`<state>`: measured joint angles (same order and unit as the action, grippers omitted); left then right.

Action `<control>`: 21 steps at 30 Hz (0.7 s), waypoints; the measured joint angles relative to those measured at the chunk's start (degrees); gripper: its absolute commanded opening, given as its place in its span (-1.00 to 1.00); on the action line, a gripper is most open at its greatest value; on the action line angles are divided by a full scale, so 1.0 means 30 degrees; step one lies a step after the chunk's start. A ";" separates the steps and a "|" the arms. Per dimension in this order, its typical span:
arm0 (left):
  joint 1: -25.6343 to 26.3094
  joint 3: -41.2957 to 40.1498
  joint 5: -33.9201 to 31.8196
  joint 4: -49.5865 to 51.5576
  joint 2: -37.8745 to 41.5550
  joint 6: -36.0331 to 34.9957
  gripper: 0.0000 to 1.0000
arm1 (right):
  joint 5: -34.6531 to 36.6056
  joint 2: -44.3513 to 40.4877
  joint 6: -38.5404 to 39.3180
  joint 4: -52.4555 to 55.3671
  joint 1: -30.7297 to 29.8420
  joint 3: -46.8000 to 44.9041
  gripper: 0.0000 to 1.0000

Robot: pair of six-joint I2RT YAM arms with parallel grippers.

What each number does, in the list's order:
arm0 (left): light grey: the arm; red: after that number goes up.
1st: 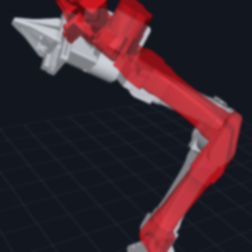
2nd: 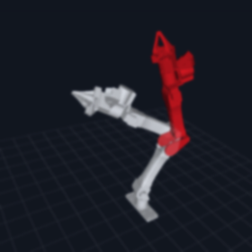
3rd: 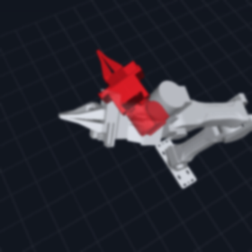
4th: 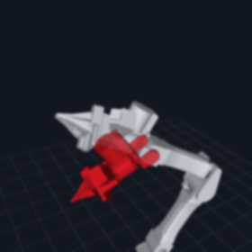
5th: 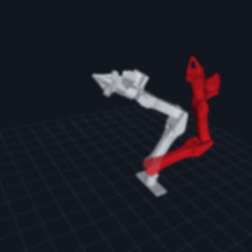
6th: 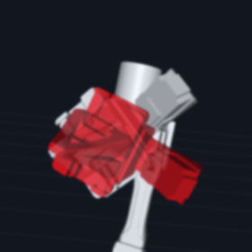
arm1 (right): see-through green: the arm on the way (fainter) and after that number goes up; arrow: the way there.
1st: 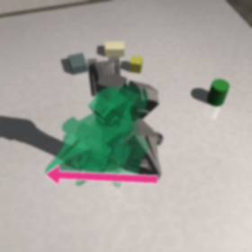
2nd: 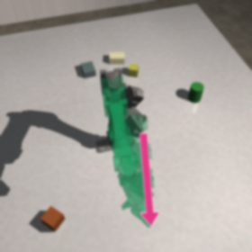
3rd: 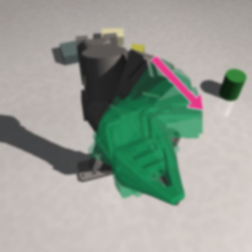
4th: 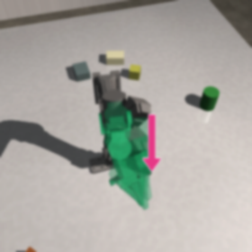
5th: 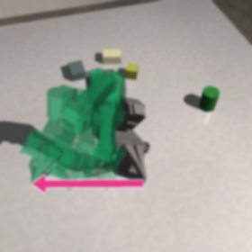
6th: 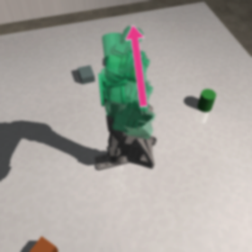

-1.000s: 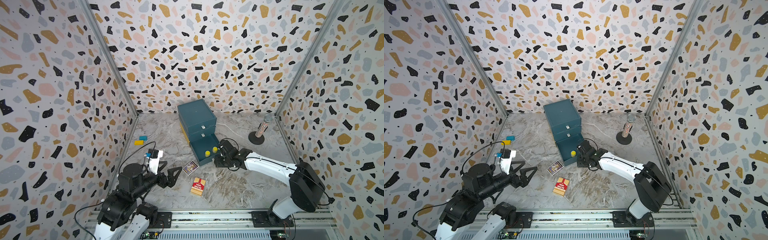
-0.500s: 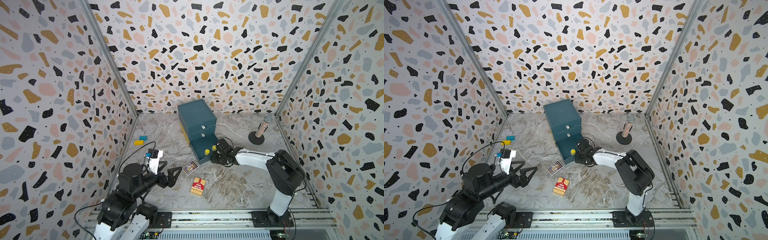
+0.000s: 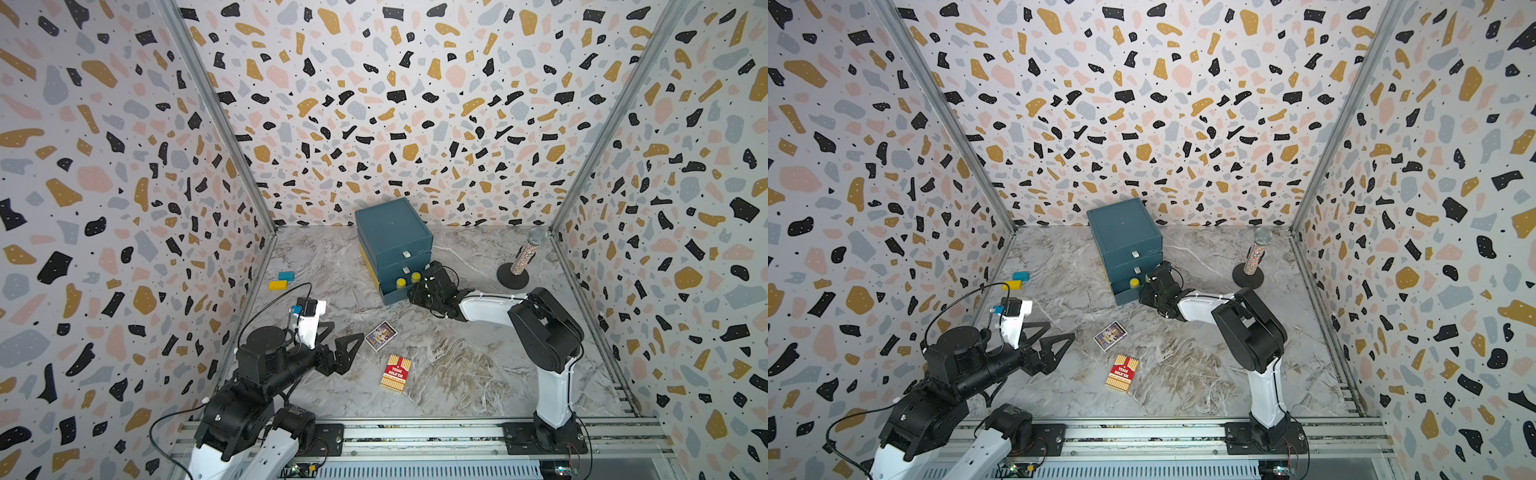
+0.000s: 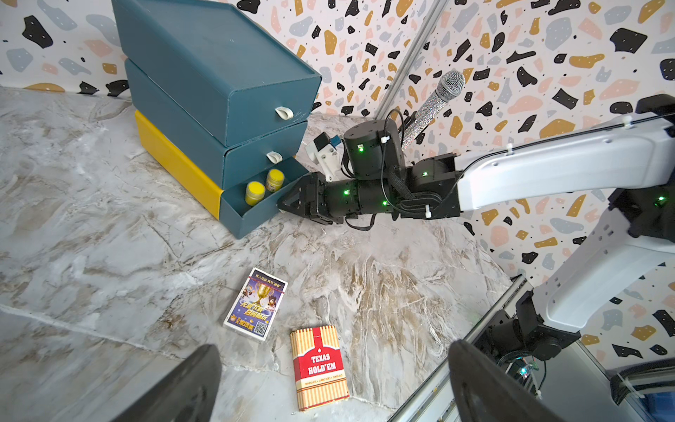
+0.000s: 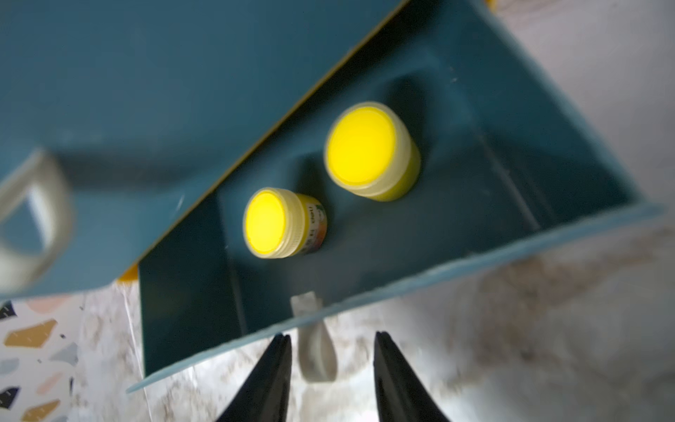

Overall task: Put the paint cans in the drawer according to color
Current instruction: Close the drawer in the storage box.

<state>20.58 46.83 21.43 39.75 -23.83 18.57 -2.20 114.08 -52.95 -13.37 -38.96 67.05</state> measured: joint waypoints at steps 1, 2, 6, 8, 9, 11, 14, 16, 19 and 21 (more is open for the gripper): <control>0.0000 0.0000 0.0000 0.0000 -0.0007 0.0000 0.99 | 0.0000 0.0117 -0.0138 -0.0299 0.0058 0.0000 -0.18; 0.0000 0.0000 0.0000 0.0000 -0.0007 0.0000 0.99 | -0.0015 0.0189 -0.0233 -0.0532 0.0095 0.0007 -0.18; -0.0007 0.0000 0.0000 0.0000 -0.0007 0.0000 0.99 | 0.0066 0.0510 -0.0612 -0.1217 0.0131 0.0510 -0.18; -0.0007 0.0000 0.0000 0.0000 -0.0007 0.0000 0.99 | 0.0087 0.0729 -0.0845 -0.1588 0.0131 0.0809 -0.18; -0.0007 0.0000 0.0000 0.0000 -0.0007 0.0000 0.99 | 0.0095 0.0831 -0.1005 -0.1821 0.0131 0.0911 -0.18; -0.0007 0.0000 0.0000 0.0000 -0.0007 0.0000 0.99 | 0.0146 0.1013 -0.1362 -0.2273 0.0131 0.0962 -0.18; -0.0007 0.0000 0.0000 0.0000 -0.0007 0.0000 0.99 | 0.0182 0.1435 -0.2069 -0.2973 0.0138 0.0962 -0.18; -0.0007 0.0000 0.0000 0.0000 -0.0007 0.0000 0.99 | 0.0240 0.1836 -0.2550 -0.3548 0.0146 0.0962 -0.18; -0.0007 0.0000 0.0000 0.0000 -0.0007 0.0000 0.99 | 0.0328 0.2361 -0.3155 -0.4160 0.0146 0.0962 -0.17; -0.0007 0.0000 0.0000 0.0000 -0.0007 0.0000 0.99 | 0.0379 0.2550 -0.3453 -0.4466 0.0146 0.0962 -0.18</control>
<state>20.56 46.83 21.43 39.75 -23.86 18.57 -1.06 121.73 -63.31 -26.76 -38.52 69.93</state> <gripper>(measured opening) 0.996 0.413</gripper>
